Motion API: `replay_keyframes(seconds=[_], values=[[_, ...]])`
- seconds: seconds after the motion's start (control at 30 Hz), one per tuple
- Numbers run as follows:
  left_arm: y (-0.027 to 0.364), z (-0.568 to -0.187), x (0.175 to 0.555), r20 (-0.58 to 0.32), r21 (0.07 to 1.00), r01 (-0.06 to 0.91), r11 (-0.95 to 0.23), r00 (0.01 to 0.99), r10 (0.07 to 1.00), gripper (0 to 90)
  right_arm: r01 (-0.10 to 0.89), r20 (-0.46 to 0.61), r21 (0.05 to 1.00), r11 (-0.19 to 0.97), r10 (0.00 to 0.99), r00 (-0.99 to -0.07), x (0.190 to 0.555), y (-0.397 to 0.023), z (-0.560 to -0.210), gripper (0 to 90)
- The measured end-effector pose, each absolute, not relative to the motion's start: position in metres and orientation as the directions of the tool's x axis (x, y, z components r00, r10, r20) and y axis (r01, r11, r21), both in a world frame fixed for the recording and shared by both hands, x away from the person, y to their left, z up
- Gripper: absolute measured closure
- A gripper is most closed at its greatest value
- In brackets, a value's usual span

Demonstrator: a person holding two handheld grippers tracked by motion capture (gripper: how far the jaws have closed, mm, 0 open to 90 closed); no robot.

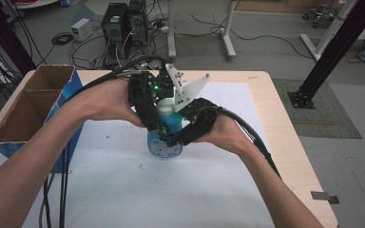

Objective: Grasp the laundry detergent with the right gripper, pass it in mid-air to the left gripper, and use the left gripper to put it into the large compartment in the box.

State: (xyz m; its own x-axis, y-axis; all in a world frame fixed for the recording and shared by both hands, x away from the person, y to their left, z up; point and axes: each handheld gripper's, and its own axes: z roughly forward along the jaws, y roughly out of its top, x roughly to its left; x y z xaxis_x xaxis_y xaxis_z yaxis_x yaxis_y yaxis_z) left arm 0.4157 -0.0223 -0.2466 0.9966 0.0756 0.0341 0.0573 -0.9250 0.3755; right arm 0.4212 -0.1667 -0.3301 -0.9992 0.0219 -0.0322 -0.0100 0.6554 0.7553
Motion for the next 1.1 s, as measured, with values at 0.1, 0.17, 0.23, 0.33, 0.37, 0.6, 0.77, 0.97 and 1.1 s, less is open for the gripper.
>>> replay_keyframes(seconds=[0.1,0.17,0.23,0.33,0.37,0.6,0.77,0.97,1.1], values=[[-0.0222,-0.2456,0.416,0.032,0.379,0.057,-0.923,0.997,0.075,35.2,-0.014,-0.035,0.755,0.655,0.019,-0.999,0.4208,-0.1664,-0.3304,46.8],[-0.0222,-0.2458,0.4163,0.032,0.377,0.057,-0.924,0.997,0.074,35.2,-0.011,-0.03,0.756,0.654,0.019,-0.999,0.4204,-0.1662,-0.3304,46.8],[-0.0224,-0.2458,0.4164,0.031,0.376,0.055,-0.925,0.997,0.072,35.3,-0.012,-0.03,0.757,0.653,0.017,-0.999,0.4203,-0.1661,-0.3303,46.8],[-0.0235,-0.2463,0.4166,0.032,0.369,0.049,-0.928,0.997,0.065,35.4,-0.011,-0.029,0.759,0.65,0.017,-0.999,0.4203,-0.1661,-0.3301,46.9],[-0.024,-0.2465,0.4161,0.037,0.373,0.044,-0.927,0.997,0.062,36.9,-0.011,-0.028,0.759,0.651,0.016,-0.999,0.4202,-0.1663,-0.3298,46.8],[-0.0254,-0.246,0.4153,0.038,0.372,0.032,-0.928,0.998,0.05,37.8,-0.014,-0.026,0.758,0.652,0.009,-1.0,0.4207,-0.1678,-0.3296,46.3],[-0.0254,-0.2436,0.4146,0.057,0.383,0.025,-0.924,0.997,0.051,38.0,-0.013,-0.03,0.768,0.64,0.016,-0.999,0.4211,-0.169,-0.3289,45.6],[-0.0257,-0.2431,0.4142,0.055,0.384,0.029,-0.923,0.997,0.054,38.0,-0.001,-0.011,0.781,0.625,0.013,-1.0,0.4214,-0.1709,-0.3266,43.0],[-0.026,-0.2444,0.4153,0.064,0.374,0.032,-0.927,0.996,0.06,38.0,-0.004,-0.024,0.777,0.63,0.023,-0.999,0.4232,-0.1738,-0.3248,40.9]])
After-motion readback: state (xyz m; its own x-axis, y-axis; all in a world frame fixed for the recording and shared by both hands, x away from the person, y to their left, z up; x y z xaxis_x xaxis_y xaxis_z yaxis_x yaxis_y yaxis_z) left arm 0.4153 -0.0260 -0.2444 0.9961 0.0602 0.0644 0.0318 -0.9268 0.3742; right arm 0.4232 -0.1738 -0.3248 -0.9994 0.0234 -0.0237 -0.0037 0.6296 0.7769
